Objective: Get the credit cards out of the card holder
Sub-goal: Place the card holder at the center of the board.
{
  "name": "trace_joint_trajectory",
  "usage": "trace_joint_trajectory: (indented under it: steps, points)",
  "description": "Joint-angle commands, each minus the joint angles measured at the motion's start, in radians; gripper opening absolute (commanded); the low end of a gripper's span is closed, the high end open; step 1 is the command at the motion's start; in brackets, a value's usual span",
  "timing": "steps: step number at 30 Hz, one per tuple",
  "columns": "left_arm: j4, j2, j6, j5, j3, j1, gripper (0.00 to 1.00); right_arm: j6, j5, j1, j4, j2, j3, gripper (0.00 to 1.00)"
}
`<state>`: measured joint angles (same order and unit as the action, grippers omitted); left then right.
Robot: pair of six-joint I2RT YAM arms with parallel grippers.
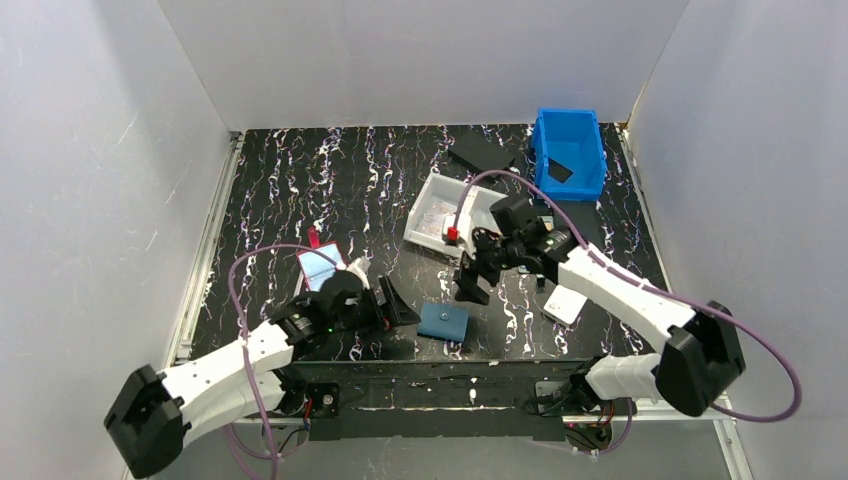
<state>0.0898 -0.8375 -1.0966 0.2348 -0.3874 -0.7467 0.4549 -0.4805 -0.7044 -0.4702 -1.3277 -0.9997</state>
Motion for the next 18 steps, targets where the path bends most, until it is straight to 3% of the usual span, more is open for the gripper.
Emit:
trace_joint_trajectory:
  steps: [1, 4, 9, 12, 18]
  points:
    - [-0.020, -0.107, -0.242, -0.288, -0.008, -0.164, 0.81, 0.117, -0.160, 0.012, 0.010, 0.089, 0.111, 0.98]
    - [-0.025, -0.200, -0.395, -0.400, -0.037, -0.264, 0.78, 0.107, -0.183, 0.055, 0.042, 0.105, 0.169, 0.98]
    - [-0.151, -0.358, -0.613, -0.449, -0.040, -0.322, 0.77, 0.120, -0.202, 0.103, 0.017, 0.075, 0.161, 0.98]
    - [-0.159, -0.417, -0.667, -0.480, -0.070, -0.339, 0.75, 0.127, -0.227, 0.121, 0.003, 0.069, 0.164, 0.98]
    - [-0.153, -0.460, -0.802, -0.539, -0.054, -0.350, 0.49, 0.132, -0.236, 0.127, -0.003, 0.072, 0.168, 0.98]
